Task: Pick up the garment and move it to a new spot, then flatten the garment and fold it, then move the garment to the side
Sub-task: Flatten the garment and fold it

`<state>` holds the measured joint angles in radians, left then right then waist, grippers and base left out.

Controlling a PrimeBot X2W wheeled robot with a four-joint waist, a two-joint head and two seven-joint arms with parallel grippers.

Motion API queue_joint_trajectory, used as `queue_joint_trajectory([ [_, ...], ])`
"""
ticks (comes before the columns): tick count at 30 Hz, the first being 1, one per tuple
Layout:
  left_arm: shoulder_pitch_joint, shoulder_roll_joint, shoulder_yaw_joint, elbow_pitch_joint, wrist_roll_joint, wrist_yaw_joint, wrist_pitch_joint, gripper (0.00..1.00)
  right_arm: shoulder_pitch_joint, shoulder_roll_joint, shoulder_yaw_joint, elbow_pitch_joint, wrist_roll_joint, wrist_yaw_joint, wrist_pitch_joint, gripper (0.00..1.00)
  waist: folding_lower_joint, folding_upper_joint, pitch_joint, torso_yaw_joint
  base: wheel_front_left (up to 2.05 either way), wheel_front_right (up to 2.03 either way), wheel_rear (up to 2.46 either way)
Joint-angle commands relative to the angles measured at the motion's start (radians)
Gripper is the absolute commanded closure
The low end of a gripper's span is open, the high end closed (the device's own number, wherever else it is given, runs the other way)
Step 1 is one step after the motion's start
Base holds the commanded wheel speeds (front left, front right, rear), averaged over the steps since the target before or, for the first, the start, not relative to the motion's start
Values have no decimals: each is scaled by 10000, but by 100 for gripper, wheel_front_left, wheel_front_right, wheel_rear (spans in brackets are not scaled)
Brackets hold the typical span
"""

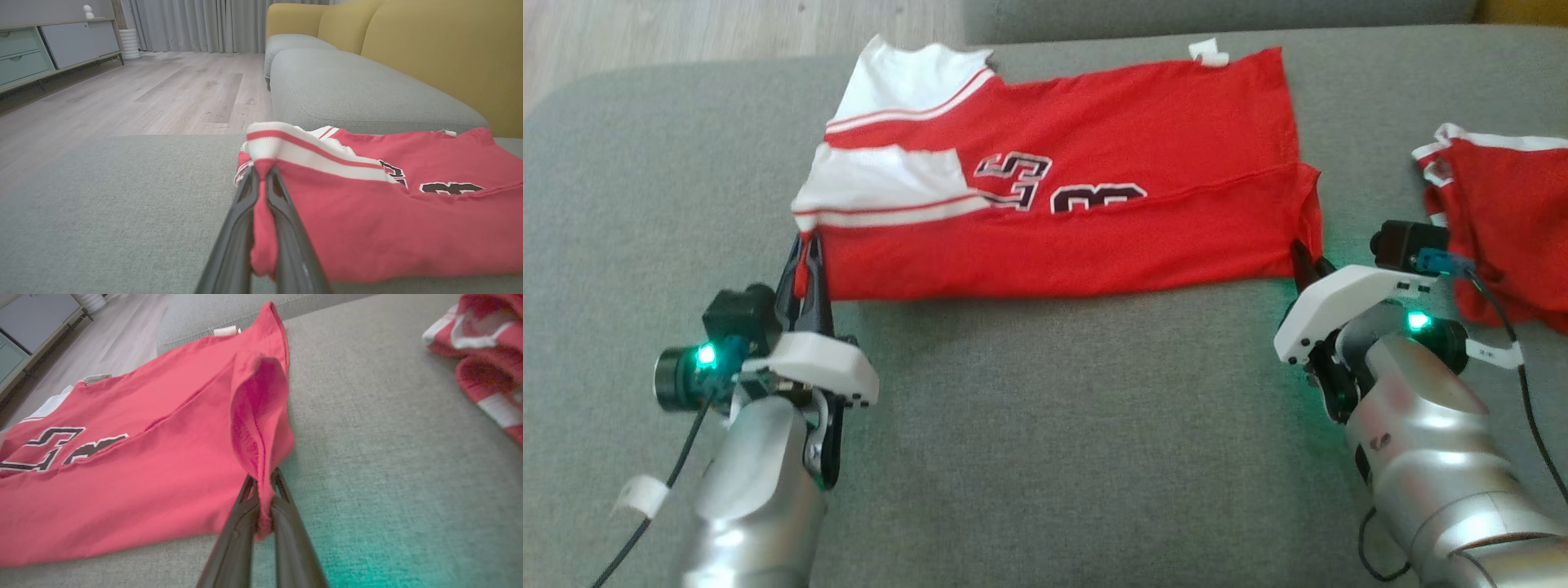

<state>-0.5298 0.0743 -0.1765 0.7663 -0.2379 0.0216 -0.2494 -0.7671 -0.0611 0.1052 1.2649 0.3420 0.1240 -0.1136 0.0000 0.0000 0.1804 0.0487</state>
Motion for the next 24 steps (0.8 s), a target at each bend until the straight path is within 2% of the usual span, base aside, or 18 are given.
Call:
queue_joint_trajectory([
  [1,-41,320,333,-204,-27,27,-123,100,-269,108,233,-113,-98,67,-316,100,0,0,-155,-109,0,0,0],
  [7,309,413,419,-71,-104,65,-123,100,-48,108,131,106,-399,67,-769,100,0,0,-689,-338,0,0,0],
  [13,1113,385,398,86,-280,-42,-118,100,638,108,271,182,-510,67,-758,100,0,0,-1492,-546,0,0,0],
  [19,2239,260,210,-63,-433,-143,-16,100,1560,108,486,197,-230,67,-591,100,0,0,-2164,-677,0,0,0],
  [24,3152,165,92,-574,-563,-54,186,100,2250,108,570,80,35,67,-657,100,0,0,-2467,-762,0,0,0],
])
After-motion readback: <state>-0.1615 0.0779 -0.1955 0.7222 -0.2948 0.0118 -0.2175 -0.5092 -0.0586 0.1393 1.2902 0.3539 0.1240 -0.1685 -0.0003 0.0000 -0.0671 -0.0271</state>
